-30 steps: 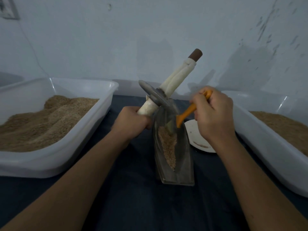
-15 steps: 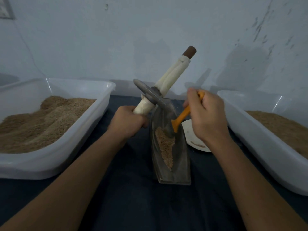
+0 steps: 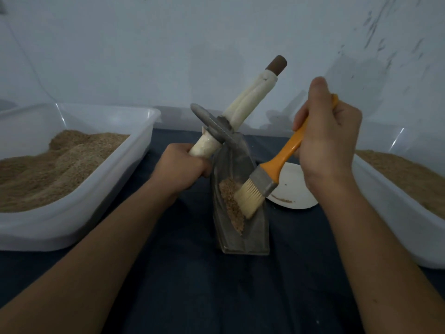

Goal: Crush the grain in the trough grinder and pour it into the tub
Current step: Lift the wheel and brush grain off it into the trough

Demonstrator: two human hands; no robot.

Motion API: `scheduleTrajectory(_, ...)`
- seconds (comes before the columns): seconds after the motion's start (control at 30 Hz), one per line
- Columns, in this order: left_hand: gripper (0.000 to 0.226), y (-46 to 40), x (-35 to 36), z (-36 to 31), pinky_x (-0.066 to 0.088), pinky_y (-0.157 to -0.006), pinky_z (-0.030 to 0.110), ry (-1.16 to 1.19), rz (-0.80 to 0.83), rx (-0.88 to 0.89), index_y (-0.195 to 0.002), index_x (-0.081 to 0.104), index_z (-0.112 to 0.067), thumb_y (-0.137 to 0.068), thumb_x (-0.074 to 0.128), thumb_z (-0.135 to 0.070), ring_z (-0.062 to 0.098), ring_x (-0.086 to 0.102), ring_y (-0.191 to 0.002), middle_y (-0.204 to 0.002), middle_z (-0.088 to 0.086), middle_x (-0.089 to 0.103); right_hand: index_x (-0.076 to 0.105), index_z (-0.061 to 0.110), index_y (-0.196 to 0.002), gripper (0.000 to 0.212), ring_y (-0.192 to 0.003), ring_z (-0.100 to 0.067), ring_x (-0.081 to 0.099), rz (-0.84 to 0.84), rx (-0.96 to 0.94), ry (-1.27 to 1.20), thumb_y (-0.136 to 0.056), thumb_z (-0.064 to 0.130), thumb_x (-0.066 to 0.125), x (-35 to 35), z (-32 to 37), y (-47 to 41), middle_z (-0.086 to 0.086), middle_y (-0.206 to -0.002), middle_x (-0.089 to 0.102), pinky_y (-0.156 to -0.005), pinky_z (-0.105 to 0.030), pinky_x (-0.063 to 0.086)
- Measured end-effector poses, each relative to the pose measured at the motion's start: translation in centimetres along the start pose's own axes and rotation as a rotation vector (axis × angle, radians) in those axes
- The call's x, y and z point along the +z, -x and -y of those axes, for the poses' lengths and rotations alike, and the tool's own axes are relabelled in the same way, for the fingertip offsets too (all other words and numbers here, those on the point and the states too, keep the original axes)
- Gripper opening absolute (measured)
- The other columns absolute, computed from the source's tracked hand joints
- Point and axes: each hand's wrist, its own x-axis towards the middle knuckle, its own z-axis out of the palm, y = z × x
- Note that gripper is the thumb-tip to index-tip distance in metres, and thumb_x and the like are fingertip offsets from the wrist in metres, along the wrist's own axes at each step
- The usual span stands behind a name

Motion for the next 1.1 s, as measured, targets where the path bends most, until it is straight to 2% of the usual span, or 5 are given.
scheduleTrajectory(0.23, 0.009, -0.2, 0.2, 0.3, 0.036, -0.049, 0.031, -0.016, 0.001, 0.011, -0.049, 0.062, -0.025, -0.05, 0.069, -0.02, 0.017, 0.042, -0.047, -0.05, -0.001, 0.049, 0.05, 0.009, -0.052, 0.064, -0.04, -0.006, 0.041, 0.149, 0.066, 0.088, -0.106, 0.042, 0.046, 1.4, -0.9, 1.3, 0.003, -0.042, 0.044, -0.041, -0.02, 0.036)
scheduleTrajectory(0.37, 0.007, 0.0, 0.3, 0.3, 0.039, -0.052, 0.032, -0.019, -0.009, -0.002, -0.054, 0.067, -0.028, -0.051, 0.069, -0.022, 0.018, 0.045, -0.048, -0.051, 0.0, 0.053, 0.053, -0.013, -0.066, 0.066, -0.049, -0.03, 0.048, 0.084, -0.067, 0.231, -0.11, 0.035, 0.044, 1.5, -1.1, 1.9, -0.022, -0.055, 0.051, -0.05, -0.04, 0.043)
scheduleTrajectory(0.57, 0.009, -0.1, 0.3, 0.4, 0.041, -0.054, 0.035, -0.016, -0.016, -0.018, -0.058, 0.069, -0.026, -0.05, 0.07, -0.023, 0.021, 0.048, -0.051, -0.053, 0.001, 0.055, 0.051, -0.014, -0.067, 0.068, -0.05, -0.035, 0.045, 0.007, -0.078, 0.189, -0.108, 0.04, 0.045, 1.0, 0.2, 1.2, -0.025, -0.056, 0.05, -0.047, -0.038, 0.041)
scheduleTrajectory(0.73, 0.012, -0.3, 0.3, 0.6, 0.042, -0.054, 0.036, -0.056, -0.021, -0.016, -0.055, 0.067, -0.038, -0.046, 0.071, -0.031, 0.022, 0.049, -0.05, -0.047, -0.006, 0.052, 0.05, -0.012, -0.067, 0.066, -0.04, -0.008, 0.039, 0.147, 0.012, 0.172, -0.106, 0.041, 0.046, 1.2, 0.1, 1.1, 0.001, -0.044, 0.041, -0.039, -0.019, 0.034)
scheduleTrajectory(1.1, 0.022, -0.7, 0.3, 0.8, 0.041, -0.055, 0.033, -0.067, -0.041, -0.02, -0.061, 0.07, -0.037, -0.039, 0.071, -0.035, 0.02, 0.048, -0.046, -0.045, -0.006, 0.052, 0.051, -0.012, -0.066, 0.067, -0.053, -0.037, 0.048, -0.004, -0.102, 0.239, -0.109, 0.038, 0.044, 1.3, -0.5, 1.8, -0.027, -0.059, 0.052, -0.053, -0.046, 0.041)
